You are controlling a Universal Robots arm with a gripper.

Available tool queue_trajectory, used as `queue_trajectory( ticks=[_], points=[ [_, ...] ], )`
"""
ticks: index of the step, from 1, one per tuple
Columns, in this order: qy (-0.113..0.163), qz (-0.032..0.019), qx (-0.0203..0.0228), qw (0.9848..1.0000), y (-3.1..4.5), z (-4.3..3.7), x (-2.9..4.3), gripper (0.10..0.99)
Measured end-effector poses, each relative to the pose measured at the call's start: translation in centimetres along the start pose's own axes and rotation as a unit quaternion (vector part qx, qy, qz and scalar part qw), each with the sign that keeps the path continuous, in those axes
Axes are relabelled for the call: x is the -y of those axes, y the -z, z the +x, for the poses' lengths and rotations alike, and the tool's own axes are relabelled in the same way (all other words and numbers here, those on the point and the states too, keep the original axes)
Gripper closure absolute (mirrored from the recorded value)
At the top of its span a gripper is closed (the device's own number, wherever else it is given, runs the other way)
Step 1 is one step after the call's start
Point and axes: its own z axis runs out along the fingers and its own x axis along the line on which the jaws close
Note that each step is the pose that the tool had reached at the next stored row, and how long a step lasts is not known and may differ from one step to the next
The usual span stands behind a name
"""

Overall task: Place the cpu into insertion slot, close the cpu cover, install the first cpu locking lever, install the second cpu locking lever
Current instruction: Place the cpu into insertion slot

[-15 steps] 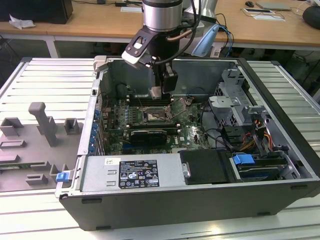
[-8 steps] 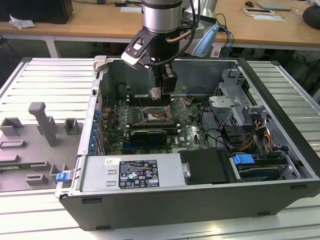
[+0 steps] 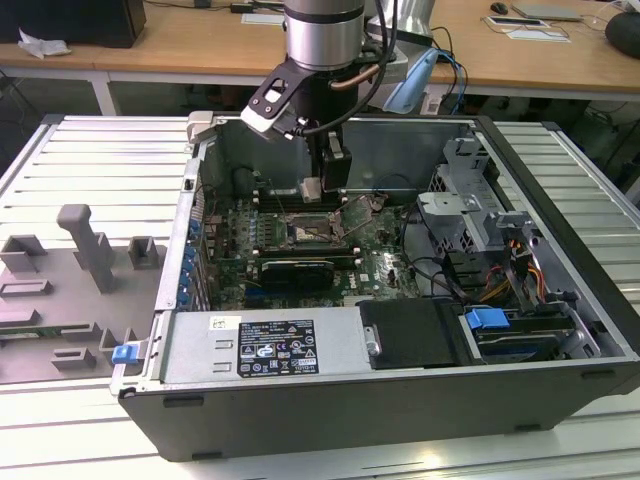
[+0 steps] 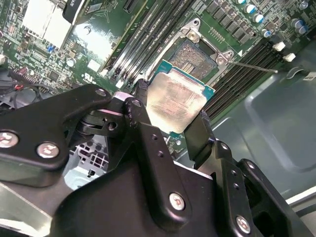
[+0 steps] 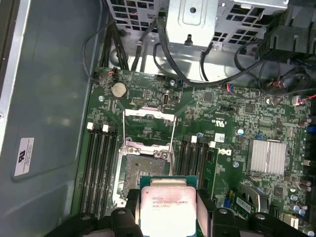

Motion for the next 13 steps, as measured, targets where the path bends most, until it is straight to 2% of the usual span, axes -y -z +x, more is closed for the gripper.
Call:
queue_trajectory(
  ticks=[13],
  points=[
    [-0.031, -0.0004, 0.0025, 0.9995, -0.56, 0.00, 0.05, 0.545]
  ],
)
